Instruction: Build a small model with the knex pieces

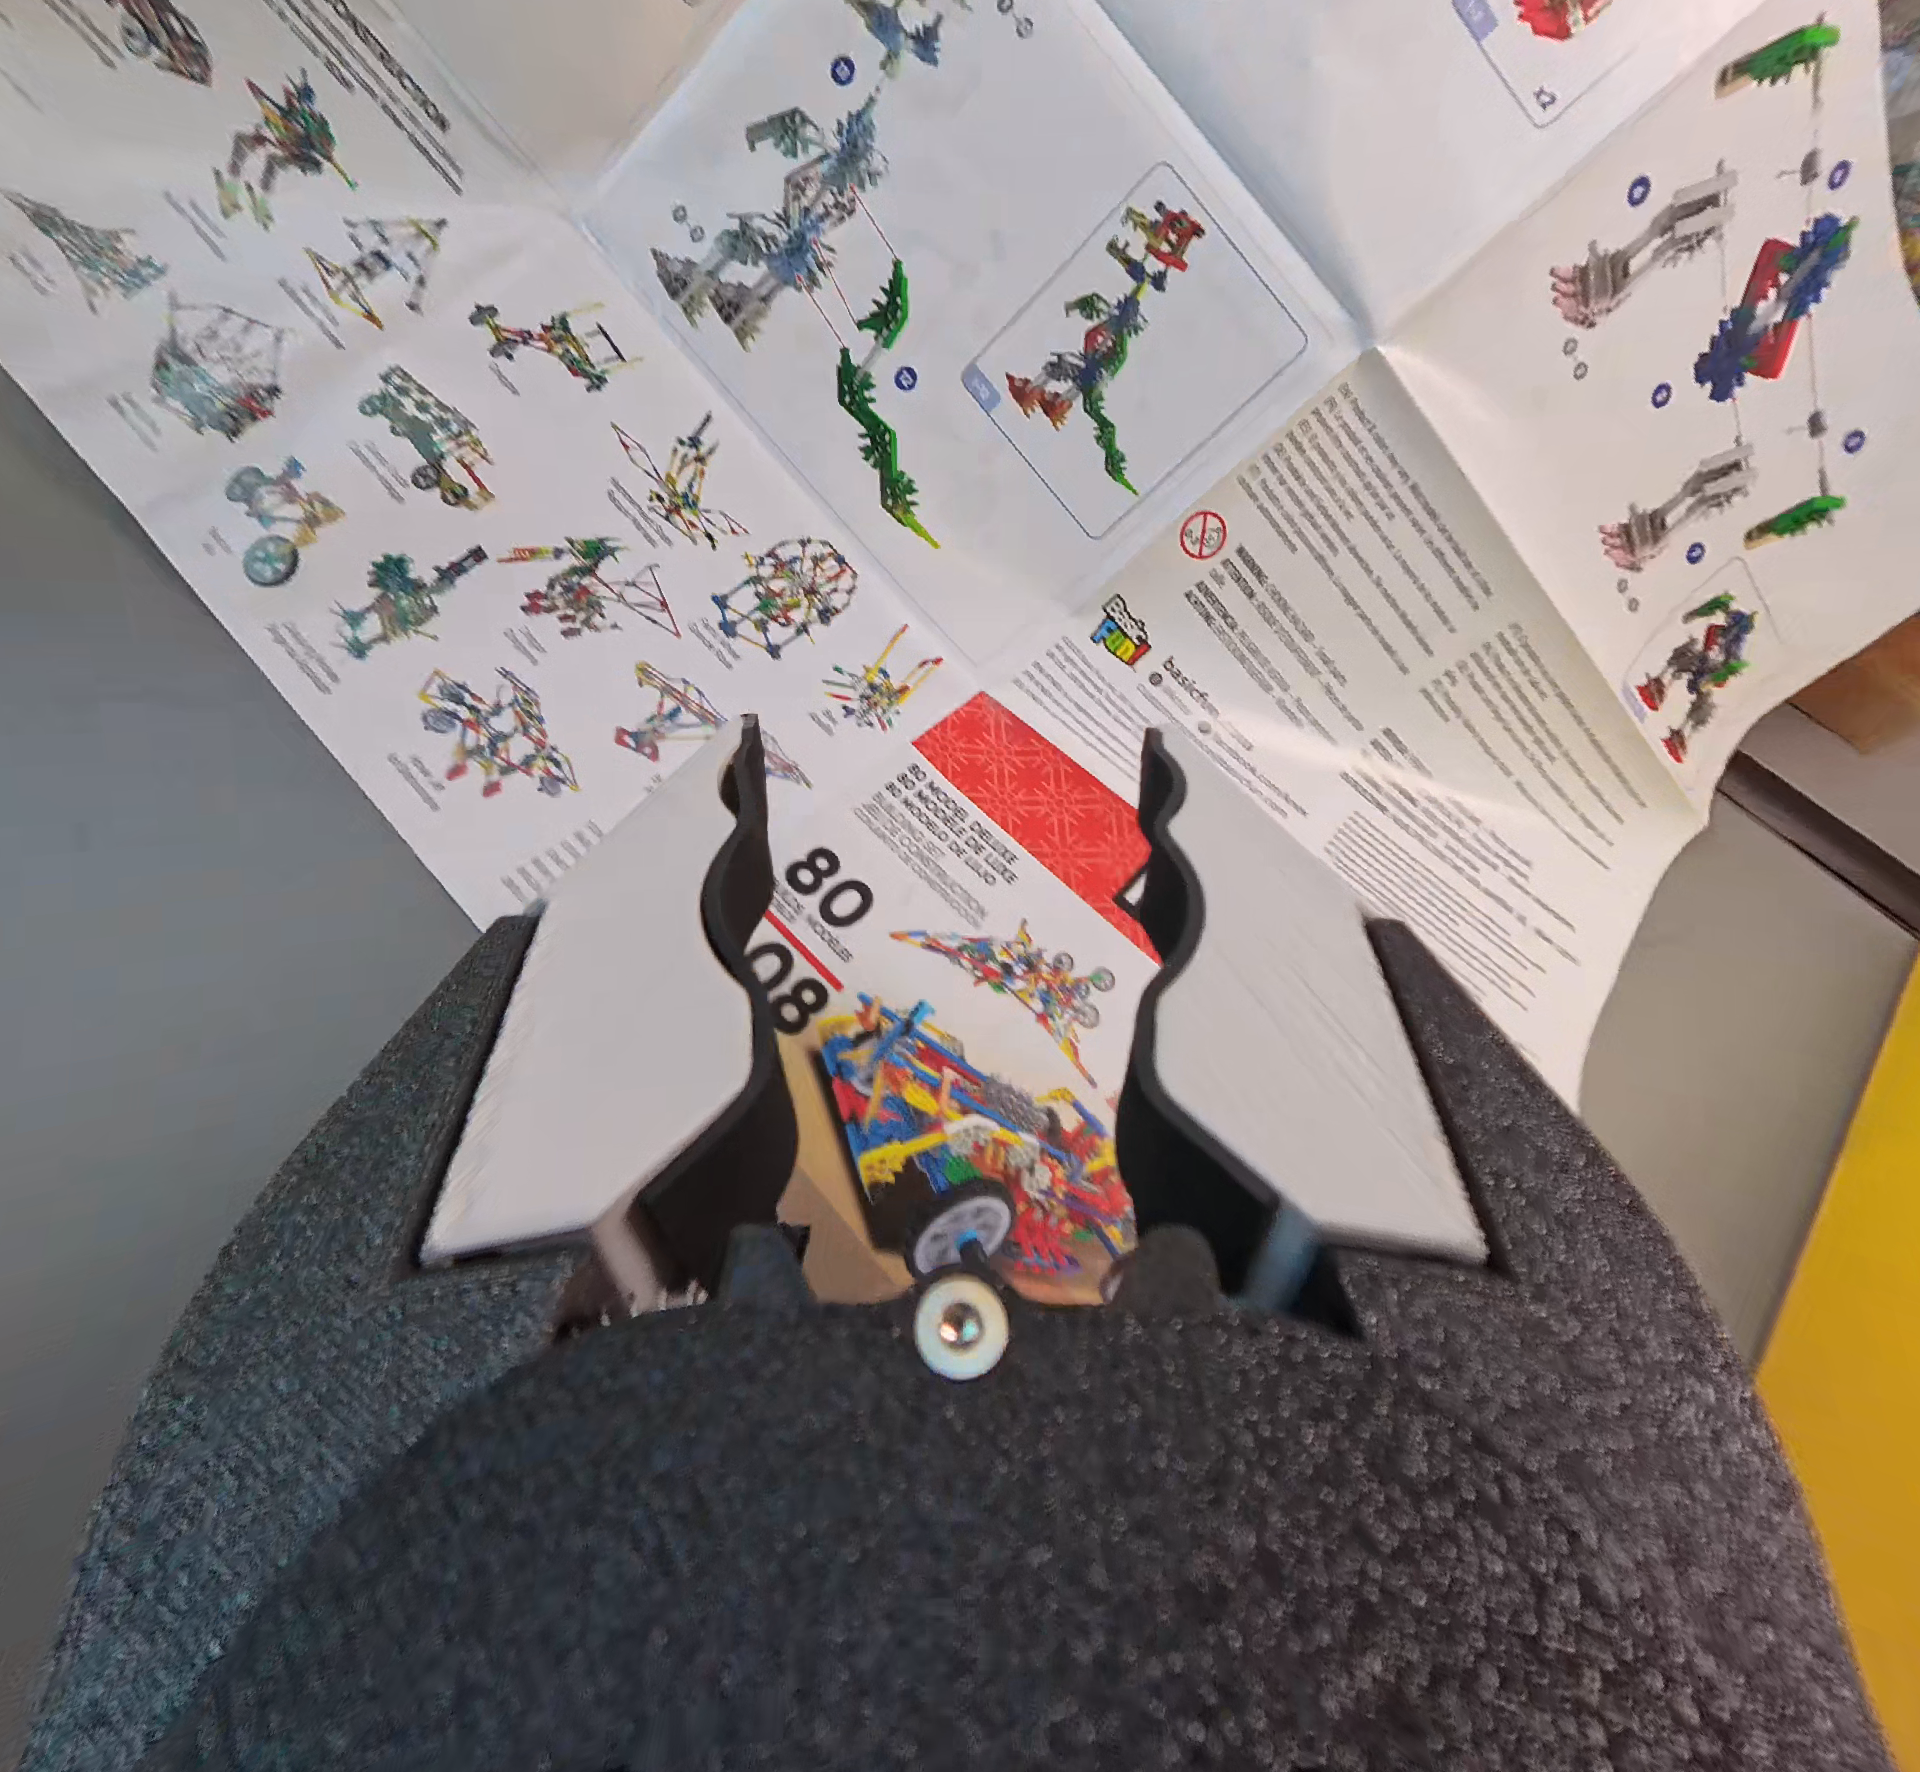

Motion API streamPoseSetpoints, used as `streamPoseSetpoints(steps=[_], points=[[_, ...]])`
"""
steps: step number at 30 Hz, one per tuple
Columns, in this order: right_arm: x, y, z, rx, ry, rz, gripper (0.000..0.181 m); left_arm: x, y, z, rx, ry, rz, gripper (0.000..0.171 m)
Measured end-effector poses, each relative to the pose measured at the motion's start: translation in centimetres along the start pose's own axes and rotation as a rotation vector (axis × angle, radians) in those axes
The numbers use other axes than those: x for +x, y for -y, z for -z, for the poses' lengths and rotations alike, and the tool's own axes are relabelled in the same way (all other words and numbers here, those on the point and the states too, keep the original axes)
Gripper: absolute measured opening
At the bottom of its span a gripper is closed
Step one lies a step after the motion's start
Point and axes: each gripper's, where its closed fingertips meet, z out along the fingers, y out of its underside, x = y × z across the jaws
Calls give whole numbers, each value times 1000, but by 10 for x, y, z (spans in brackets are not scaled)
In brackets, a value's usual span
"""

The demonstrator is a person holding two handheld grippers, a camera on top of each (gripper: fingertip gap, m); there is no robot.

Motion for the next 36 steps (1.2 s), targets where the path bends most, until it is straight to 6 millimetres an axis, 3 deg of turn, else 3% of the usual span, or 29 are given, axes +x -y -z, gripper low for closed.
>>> streamPoseSetpoints(steps=[6,11,18,20,25,28,30,36], points=[[-41,34,-4,56,46,77,71,18,-8,13,15,21,-34,0],[-71,54,-7,82,129,79,71,25,-17,13,12,43,-80,0],[-85,95,-1,113,147,184,71,31,-21,-3,19,37,-111,0],[-84,119,2,150,167,186,71,33,-17,-11,21,38,-138,0],[-73,216,26,368,284,38,67,48,6,-33,46,59,-251,0],[-64,247,30,433,289,-1,65,62,15,-44,73,81,-305,0],[-62,250,23,449,289,-42,62,74,15,-52,87,82,-329,0],[-69,229,-9,411,351,-188,67,106,-6,-75,62,112,-448,0]])
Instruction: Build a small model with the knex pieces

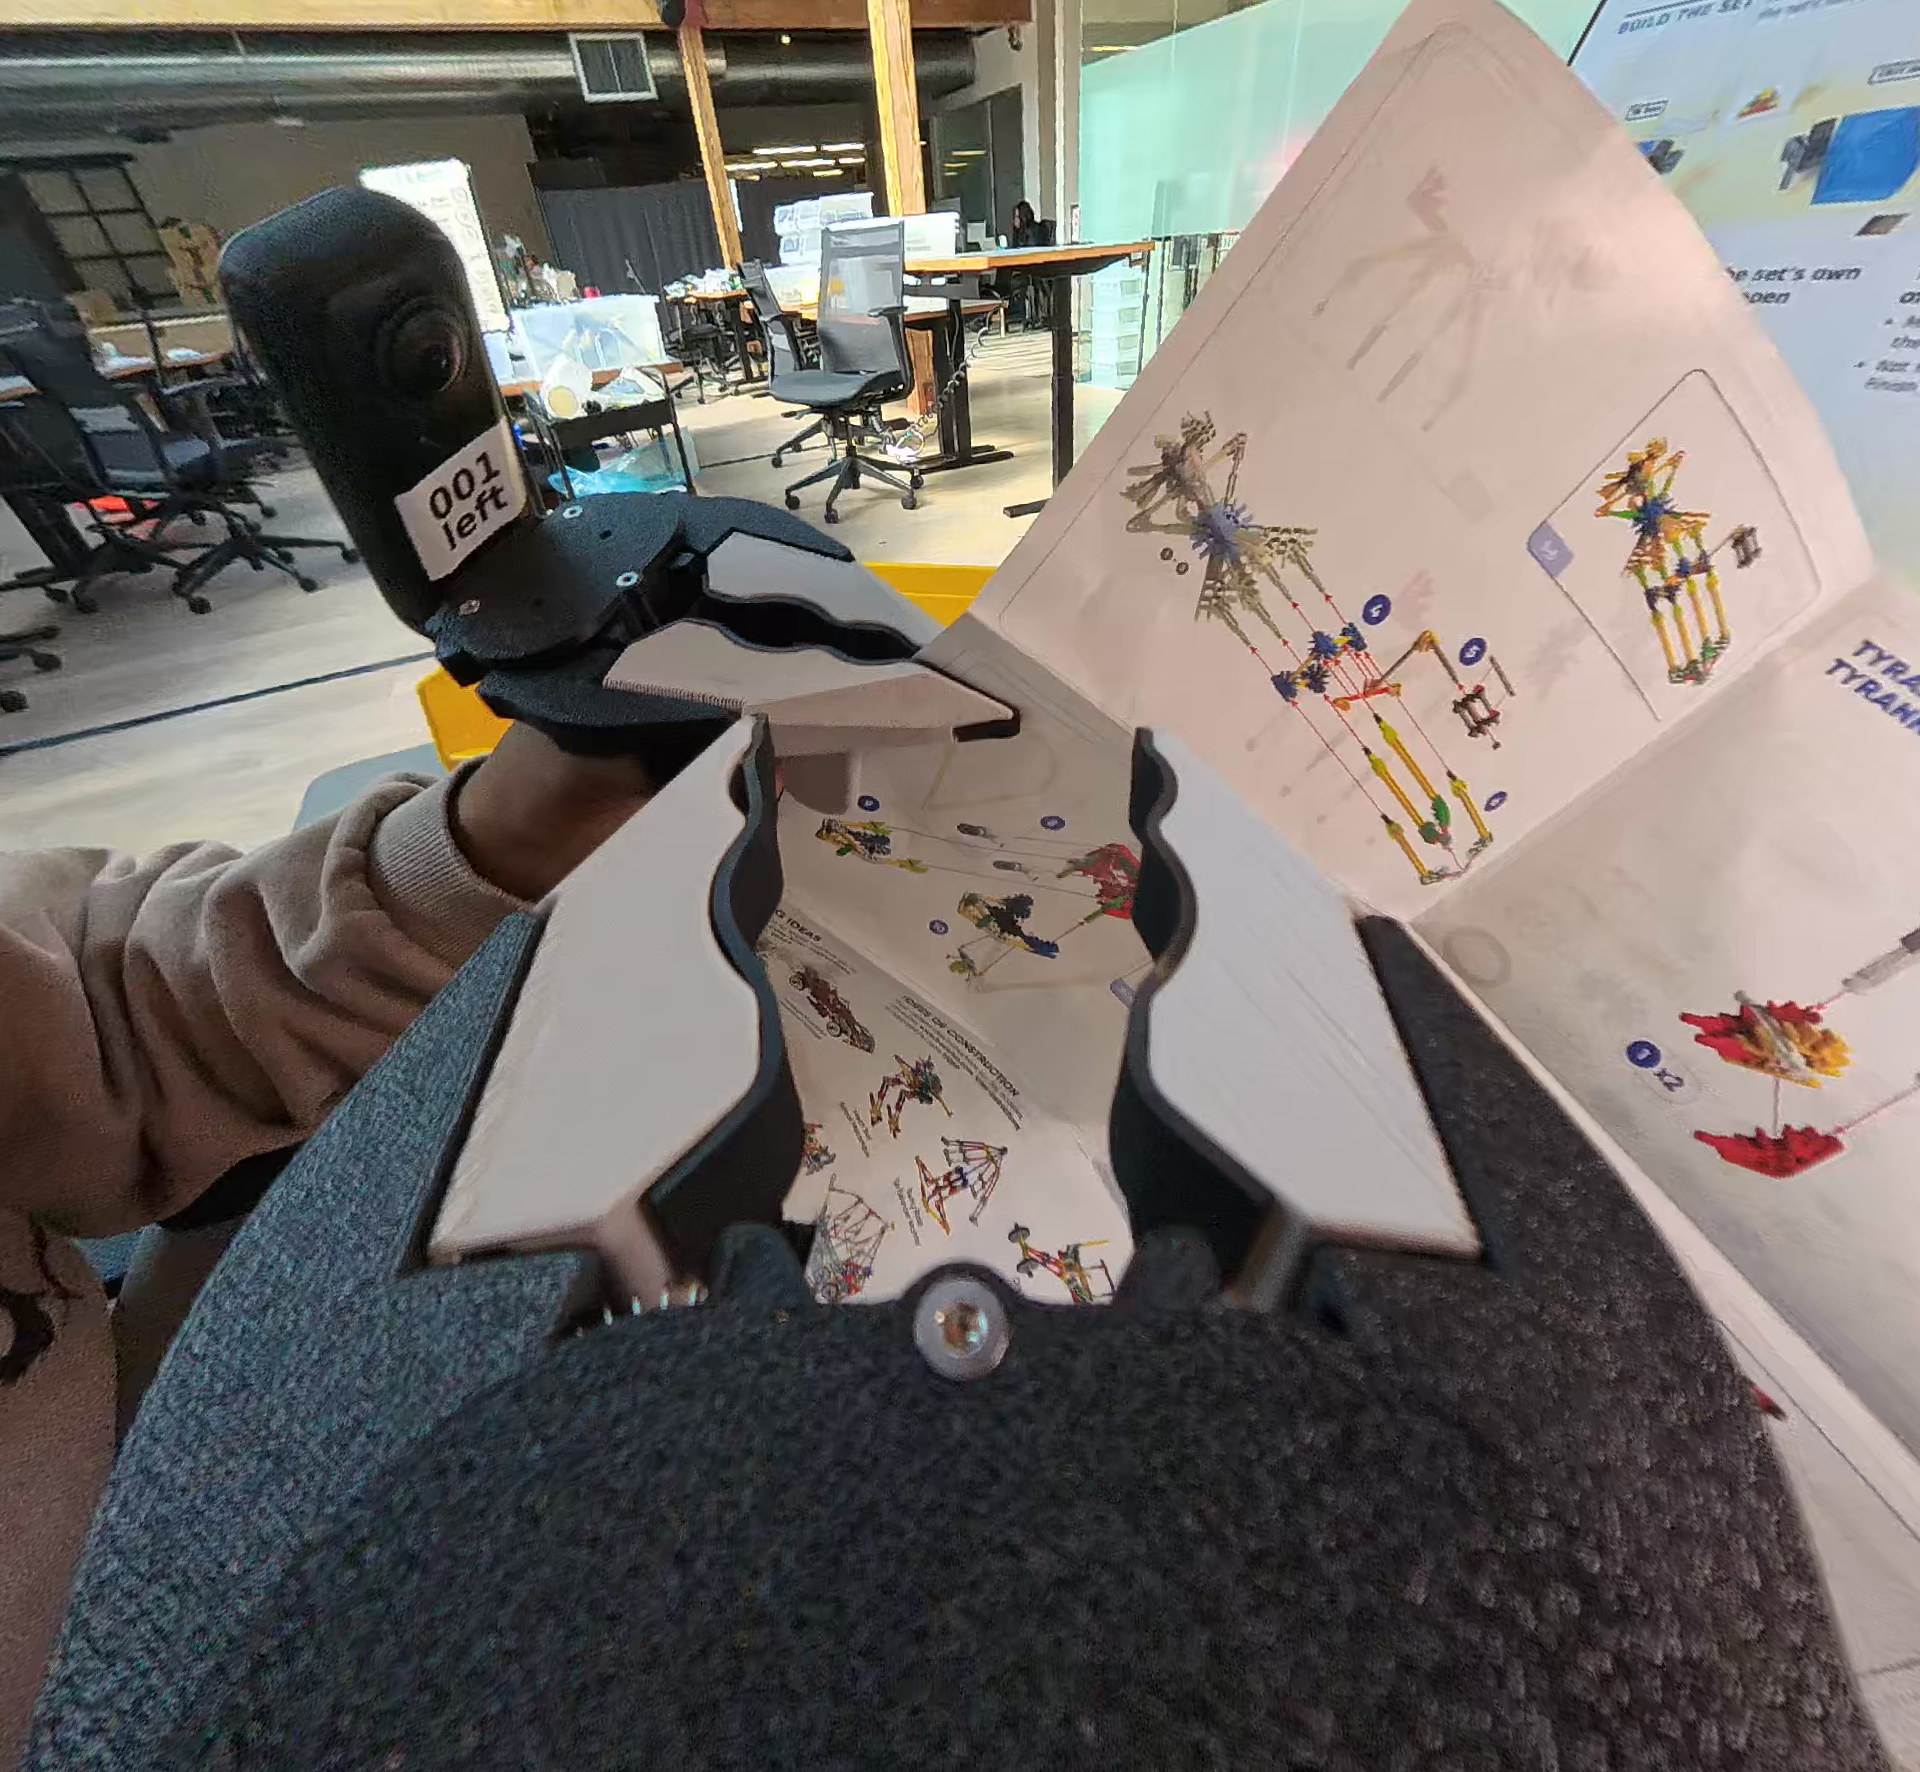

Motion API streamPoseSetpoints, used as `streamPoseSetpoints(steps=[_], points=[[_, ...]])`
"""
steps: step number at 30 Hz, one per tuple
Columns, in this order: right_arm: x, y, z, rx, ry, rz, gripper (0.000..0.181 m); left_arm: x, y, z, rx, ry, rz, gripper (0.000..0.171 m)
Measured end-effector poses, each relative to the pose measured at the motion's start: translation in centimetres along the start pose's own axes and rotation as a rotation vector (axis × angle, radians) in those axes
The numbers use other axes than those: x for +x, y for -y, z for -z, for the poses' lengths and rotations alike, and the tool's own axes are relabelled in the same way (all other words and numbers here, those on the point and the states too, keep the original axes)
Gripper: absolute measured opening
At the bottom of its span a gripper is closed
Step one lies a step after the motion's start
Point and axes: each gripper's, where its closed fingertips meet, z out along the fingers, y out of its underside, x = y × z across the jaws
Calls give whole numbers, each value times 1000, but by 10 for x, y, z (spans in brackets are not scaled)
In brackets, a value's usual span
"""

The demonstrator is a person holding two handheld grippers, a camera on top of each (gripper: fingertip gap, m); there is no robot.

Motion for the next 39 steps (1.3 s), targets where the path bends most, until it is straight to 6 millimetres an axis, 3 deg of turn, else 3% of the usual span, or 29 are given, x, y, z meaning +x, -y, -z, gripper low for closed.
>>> streamPoseSetpoints(steps=[7,9,12,15,17,20,22,23,26,29,31,34,37,39], points=[[8,-16,-3,-28,-4,-130,65,33,-14,-19,-91,42,-237,0],[13,-22,-4,-46,-18,-146,52,39,-17,-22,-106,49,-282,0],[20,-20,1,-19,-38,-155,19,46,-20,-24,-125,37,-292,0],[21,-20,5,-25,-37,-133,6,51,-21,-23,-127,-11,-221,4],[20,-19,6,-25,-45,-120,8,52,-17,-22,-114,-24,-181,1],[15,-20,4,-65,-59,-90,38,52,-16,-22,-116,-4,-210,0],[16,-22,4,-80,-93,-62,46,56,-16,-23,-117,-2,-227,0],[18,-23,4,-91,-113,-43,43,58,-16,-24,-114,-3,-233,0],[26,-26,8,-112,-156,32,11,64,-15,-24,-111,-20,-245,3],[25,-17,17,-102,-137,87,0,83,-2,-15,-51,-207,-144,33],[14,-2,27,-70,-78,153,0,74,24,3,68,-311,58,39],[-4,16,45,-57,-2,301,0,32,55,37,252,-448,424,43],[-24,33,64,-18,84,361,0,-13,48,54,369,-508,657,48],[-39,50,78,54,158,345,0,-27,38,59,429,-609,801,46]])
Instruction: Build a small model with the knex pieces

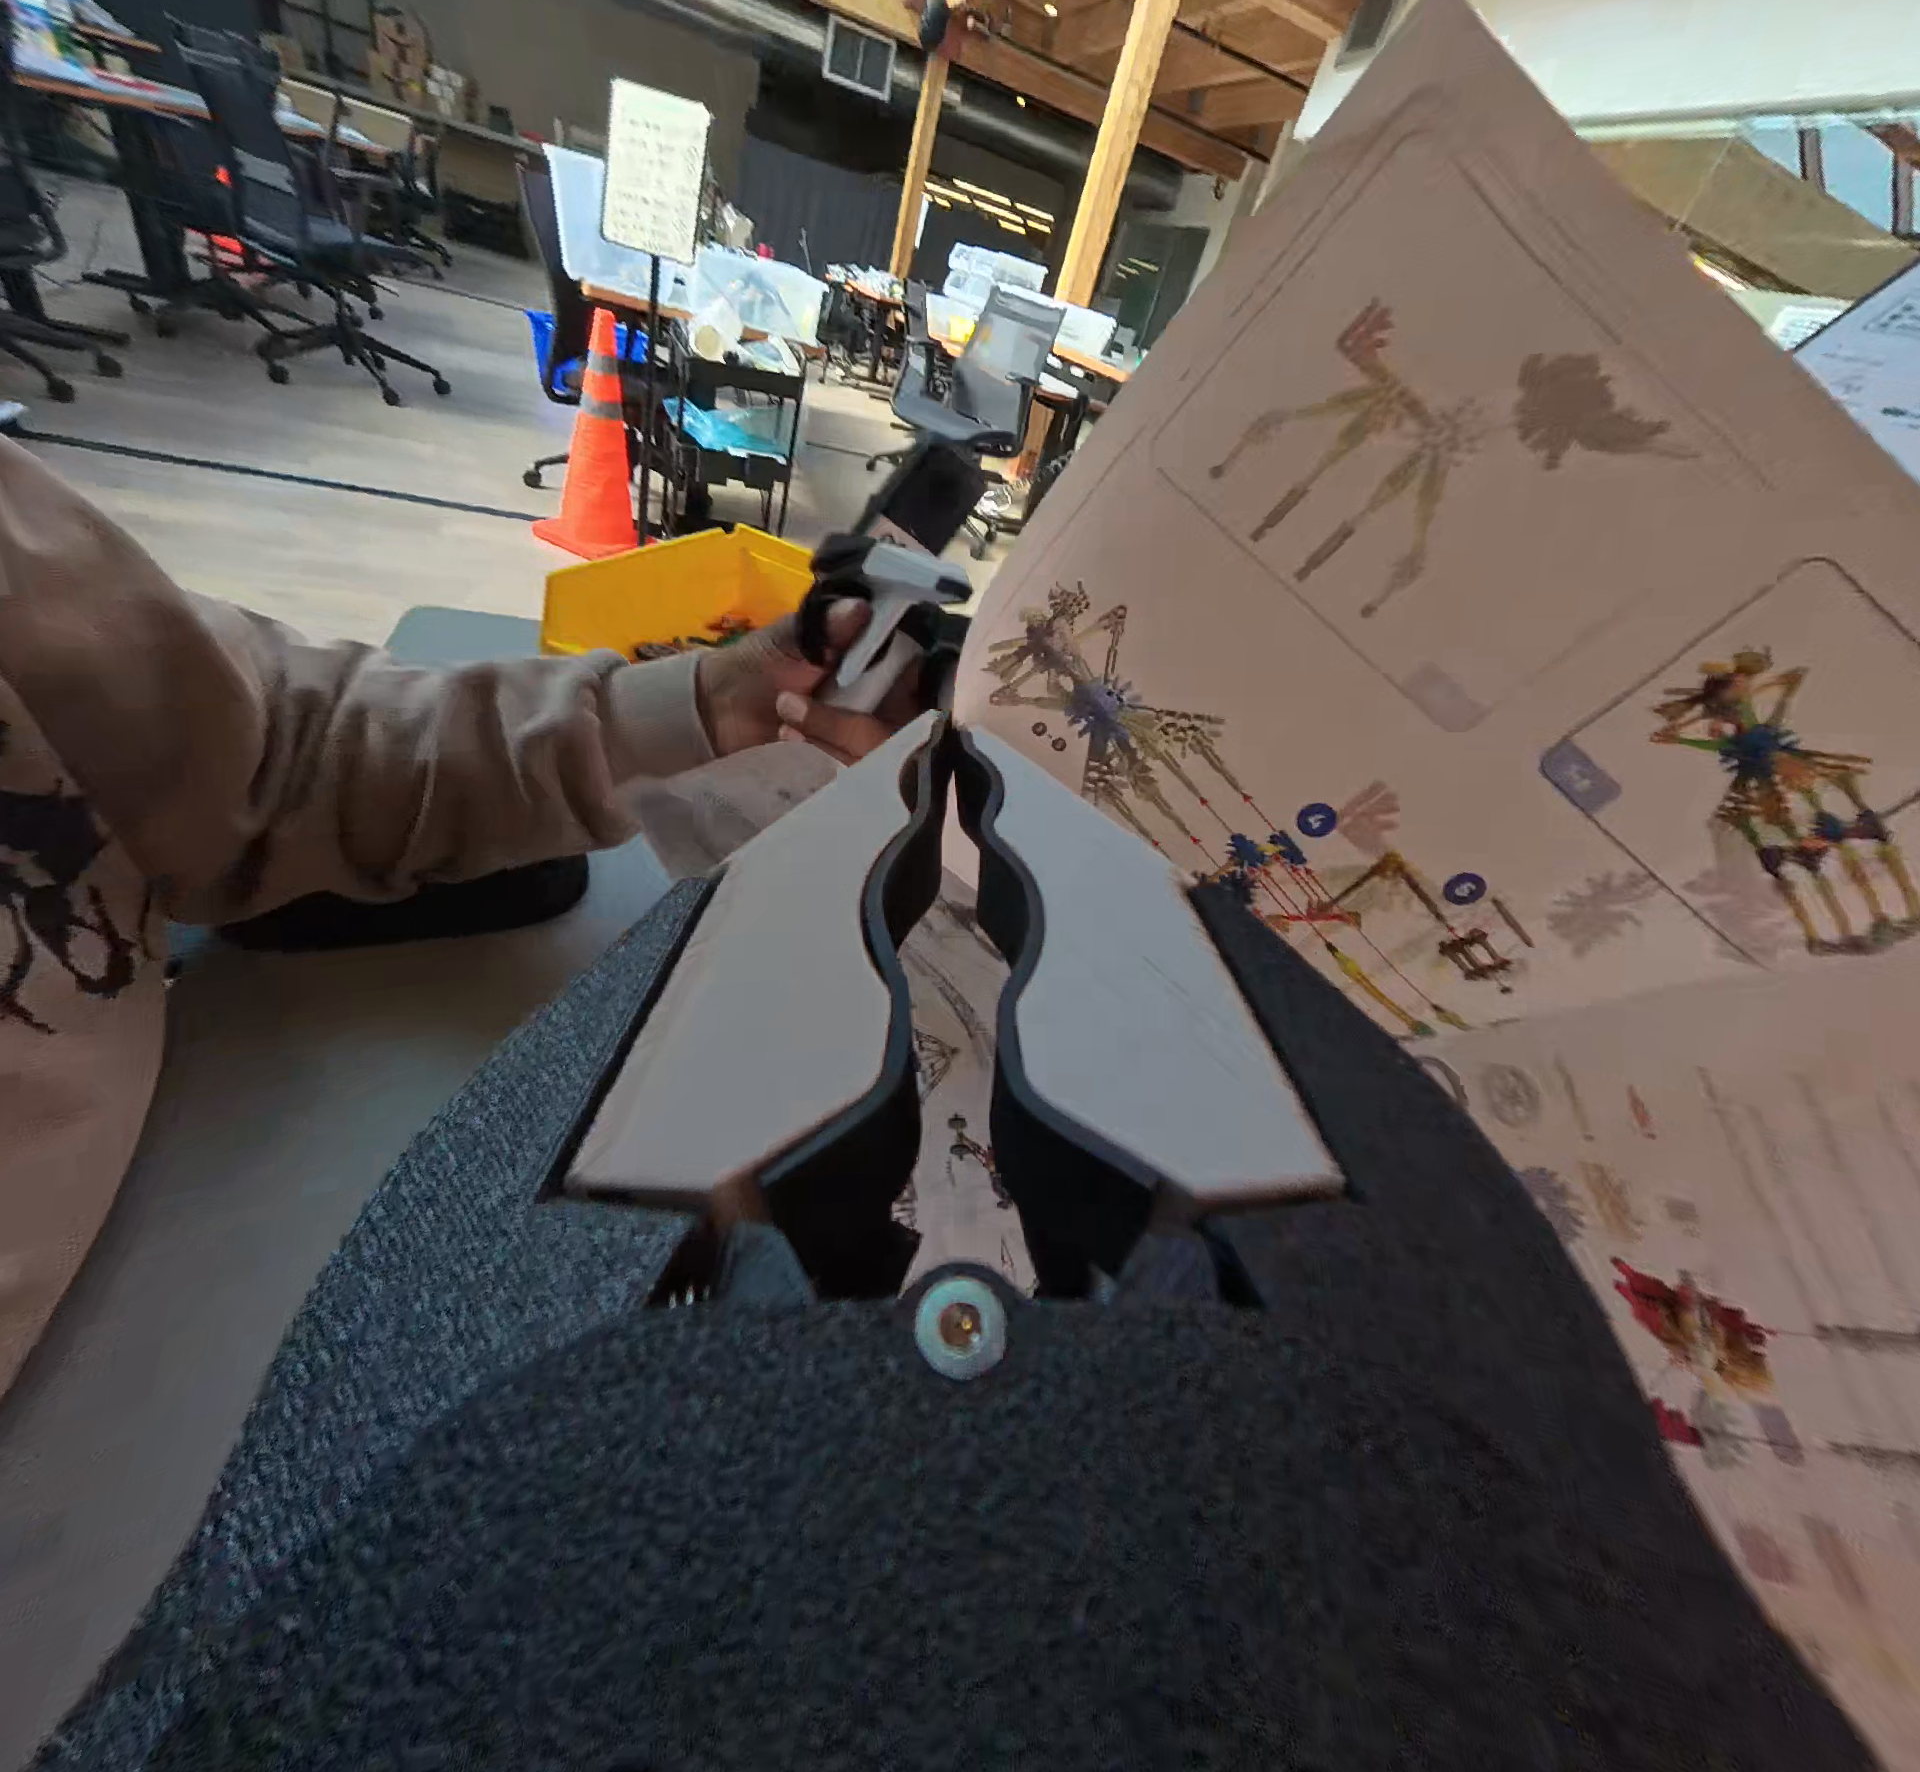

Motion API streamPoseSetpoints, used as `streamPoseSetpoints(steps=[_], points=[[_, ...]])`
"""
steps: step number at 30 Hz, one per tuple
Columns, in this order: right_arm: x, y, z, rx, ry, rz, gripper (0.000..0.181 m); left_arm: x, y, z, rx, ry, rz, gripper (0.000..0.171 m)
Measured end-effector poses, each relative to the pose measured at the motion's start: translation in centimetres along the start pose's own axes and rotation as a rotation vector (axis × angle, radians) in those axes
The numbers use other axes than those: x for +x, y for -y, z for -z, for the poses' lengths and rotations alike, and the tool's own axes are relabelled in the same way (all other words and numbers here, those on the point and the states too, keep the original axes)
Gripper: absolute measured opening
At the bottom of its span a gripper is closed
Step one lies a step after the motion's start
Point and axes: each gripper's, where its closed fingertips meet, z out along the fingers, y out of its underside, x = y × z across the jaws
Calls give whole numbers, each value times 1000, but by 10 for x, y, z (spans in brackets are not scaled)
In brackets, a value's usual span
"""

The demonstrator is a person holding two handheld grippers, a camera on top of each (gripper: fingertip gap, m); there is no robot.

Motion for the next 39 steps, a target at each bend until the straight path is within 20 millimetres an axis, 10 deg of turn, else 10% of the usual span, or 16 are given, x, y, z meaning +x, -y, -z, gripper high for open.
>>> streamPoseSetpoints(steps=[6,11,16,23,31,35,39], points=[[9,47,15,68,53,-17,0,-44,-30,8,-86,53,85,49],[20,94,-23,-36,151,-7,0,-48,-32,8,-106,73,65,52],[-12,178,-57,-41,380,96,0,-51,-15,29,-6,73,80,54],[-13,285,19,56,365,234,0,-57,12,55,152,14,148,77],[41,236,147,-71,-50,149,0,-79,-27,46,38,32,237,115],[58,184,188,-147,-190,91,0,-41,-67,16,-152,-189,261,7],[74,130,218,-249,-296,48,0,-43,-54,15,-181,-54,115,0]])
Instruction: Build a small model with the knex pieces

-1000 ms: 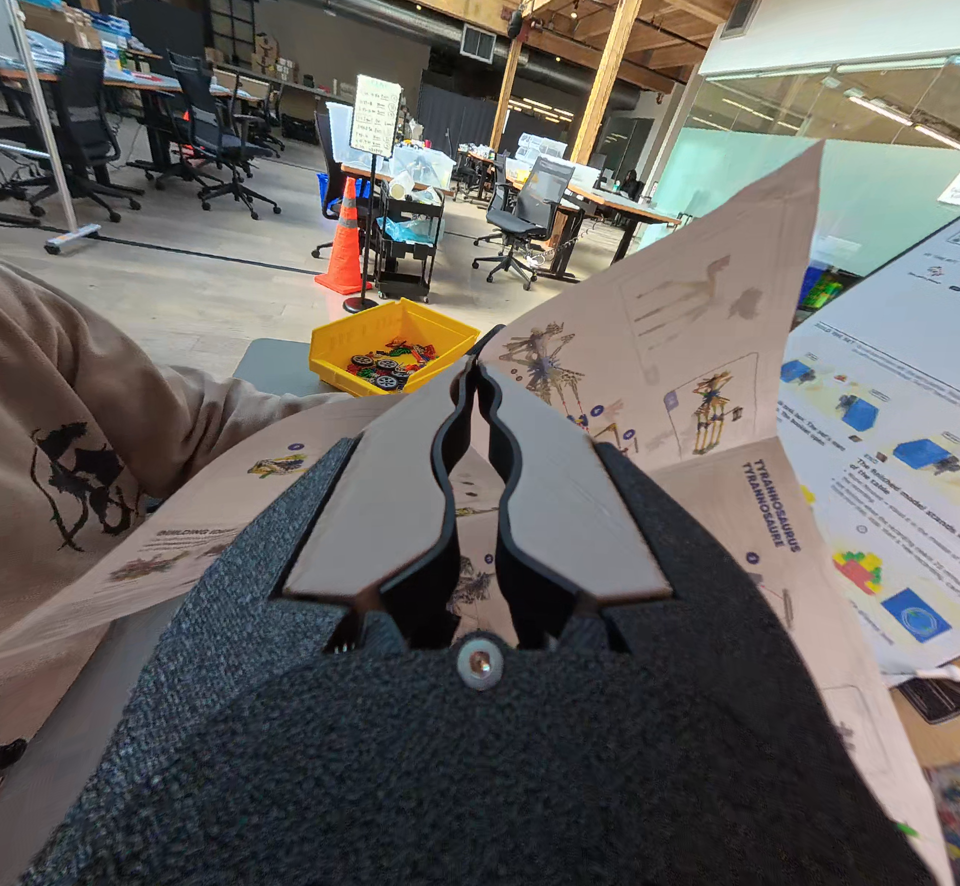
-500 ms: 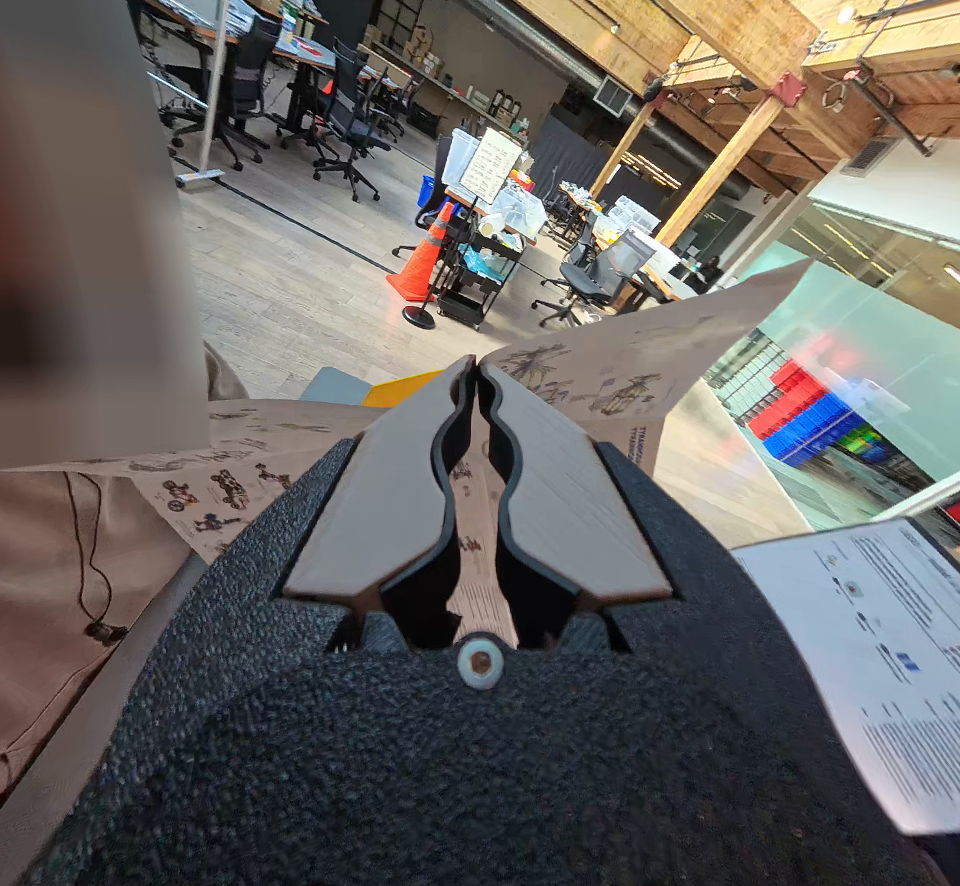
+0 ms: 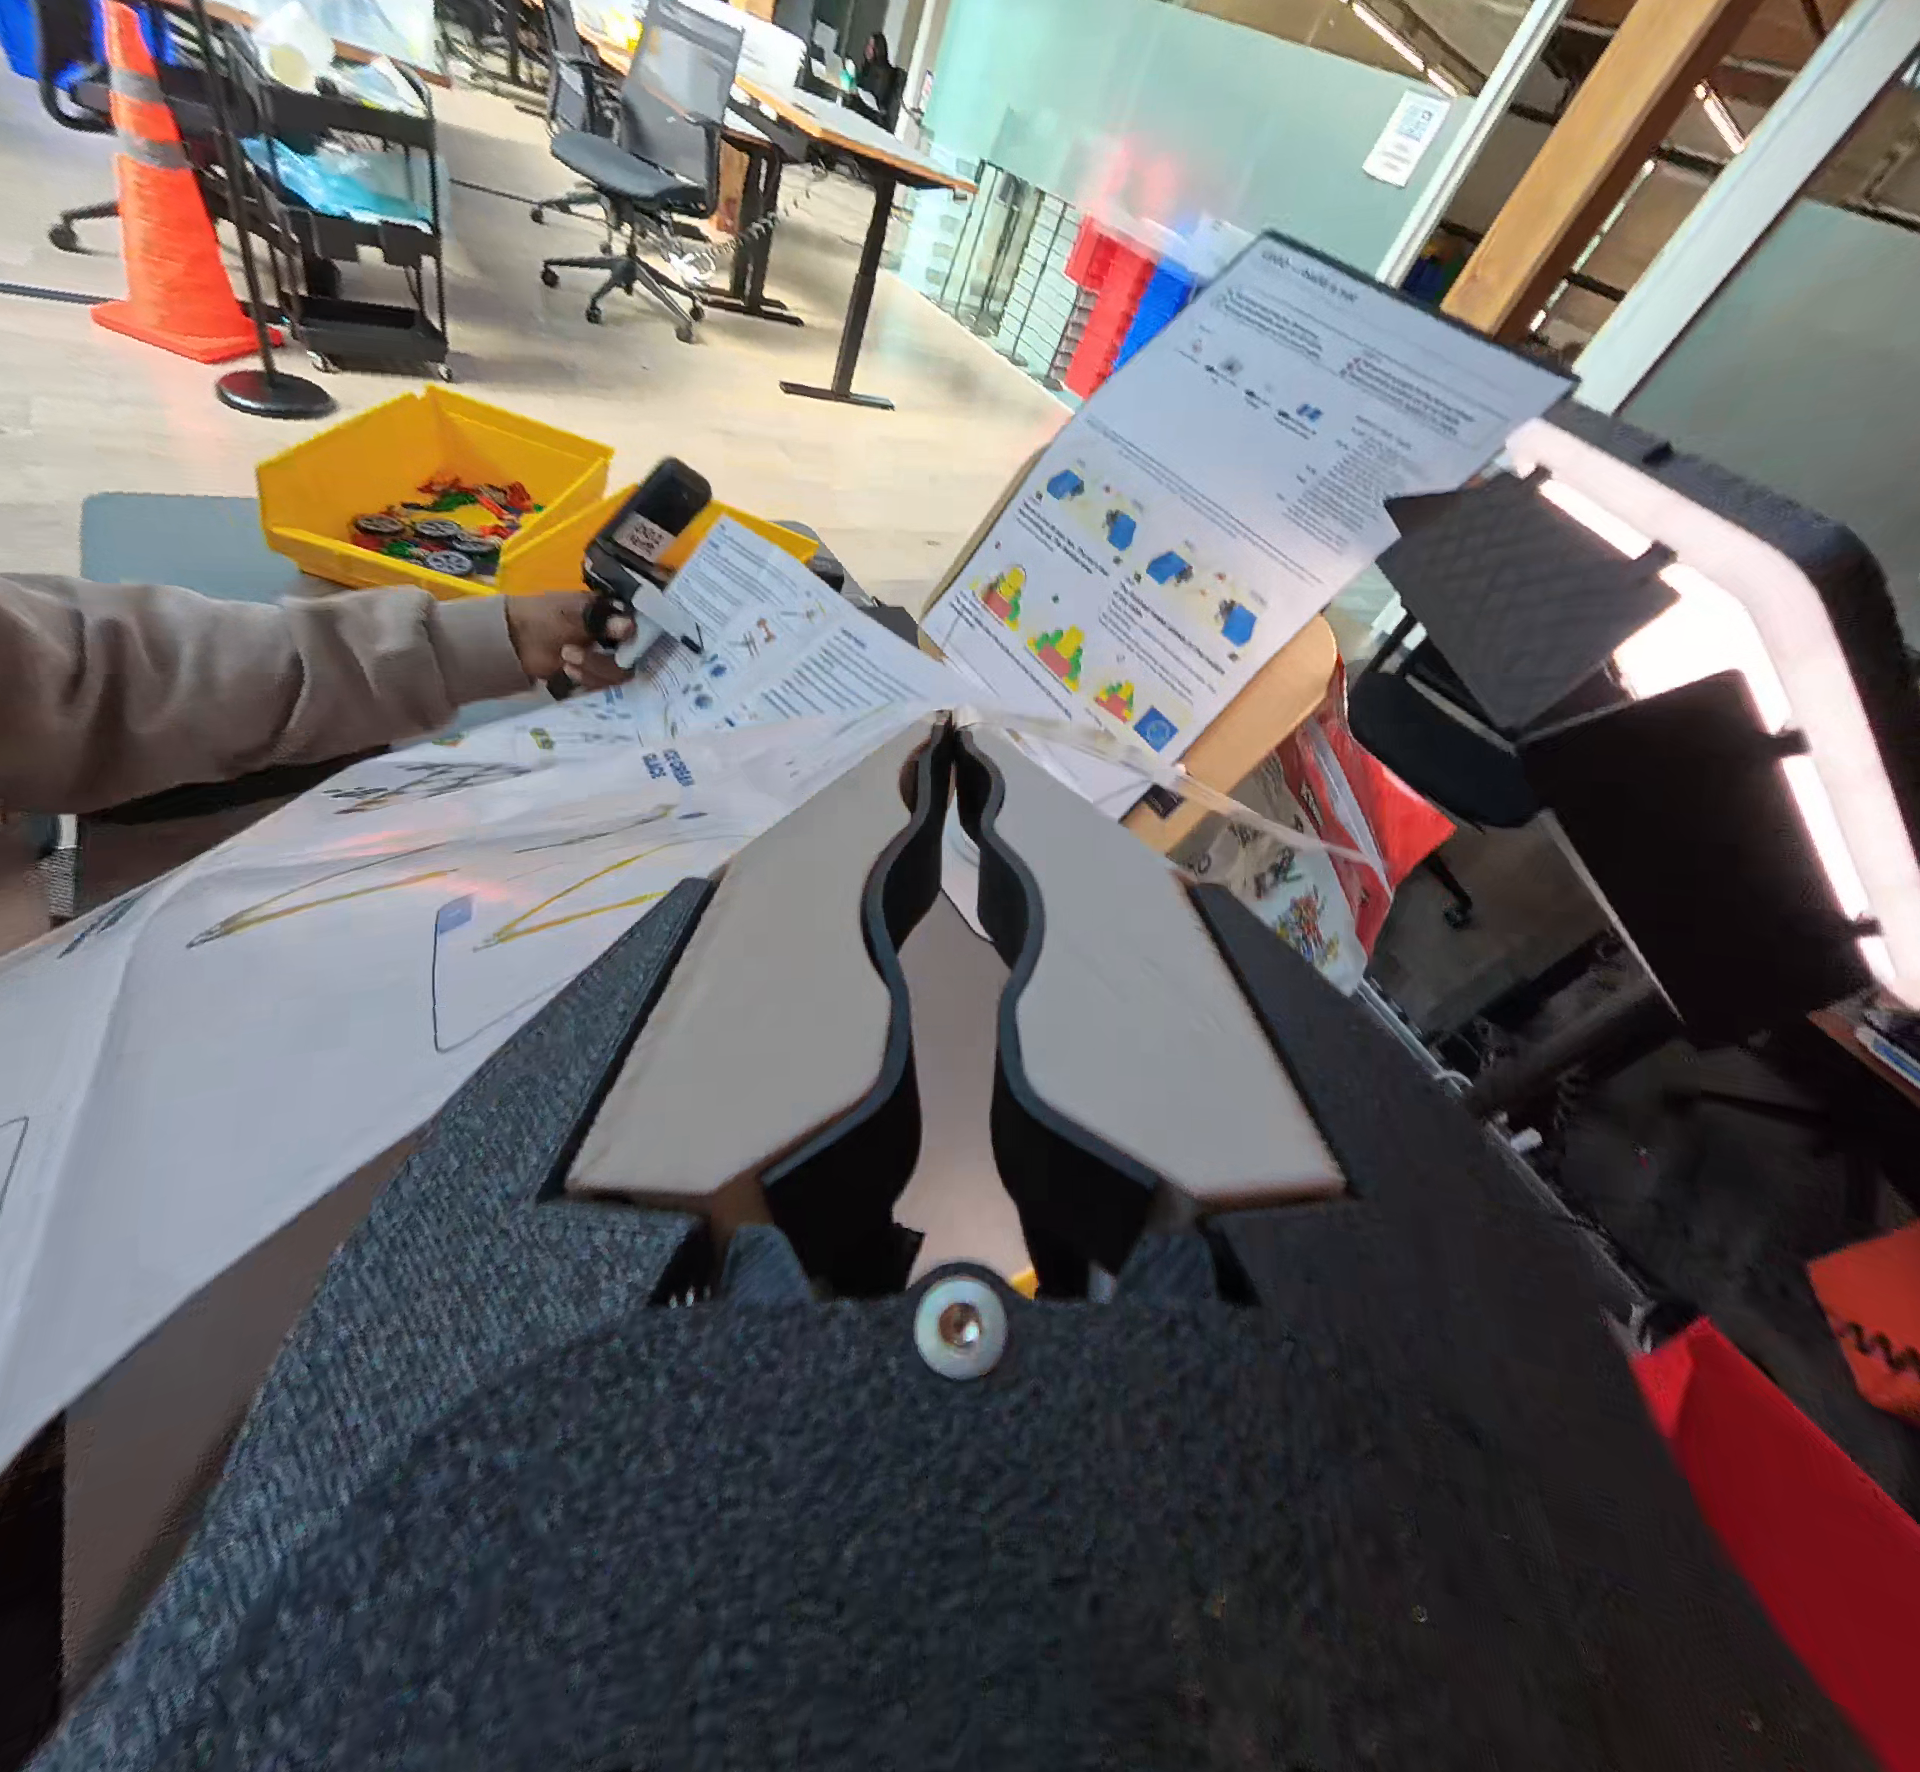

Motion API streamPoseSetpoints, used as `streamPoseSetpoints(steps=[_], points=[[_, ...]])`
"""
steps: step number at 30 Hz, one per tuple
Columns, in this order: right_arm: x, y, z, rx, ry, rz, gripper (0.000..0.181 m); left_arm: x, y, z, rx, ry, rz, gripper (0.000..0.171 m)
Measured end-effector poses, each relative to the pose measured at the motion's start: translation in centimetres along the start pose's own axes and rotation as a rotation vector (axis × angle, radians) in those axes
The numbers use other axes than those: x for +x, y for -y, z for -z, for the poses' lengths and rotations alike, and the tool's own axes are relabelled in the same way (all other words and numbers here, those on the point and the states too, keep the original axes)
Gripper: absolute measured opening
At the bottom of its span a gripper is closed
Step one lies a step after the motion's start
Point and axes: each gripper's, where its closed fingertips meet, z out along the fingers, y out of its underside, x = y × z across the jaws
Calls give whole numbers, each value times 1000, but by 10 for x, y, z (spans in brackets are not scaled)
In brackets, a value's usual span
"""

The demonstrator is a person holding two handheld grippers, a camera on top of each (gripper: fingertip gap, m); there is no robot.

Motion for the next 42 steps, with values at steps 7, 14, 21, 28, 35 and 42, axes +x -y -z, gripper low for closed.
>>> streamPoseSetpoints(steps=[7,14,21,28,35,42], points=[[39,-113,-31,-265,-104,-99,0,-13,51,44,-50,295,-172,0],[94,-189,-106,-364,-208,-172,0,-30,125,67,-133,506,-231,0],[156,-226,-174,-330,-320,-136,0,-79,173,79,-80,671,-297,0],[209,-256,-217,-304,-479,-101,0,-146,189,86,-10,756,-334,0],[221,-223,-204,-173,-814,5,46,-189,193,100,103,821,-349,0],[-4,-242,-332,-210,-168,15,33,-196,200,95,135,768,-415,0]])
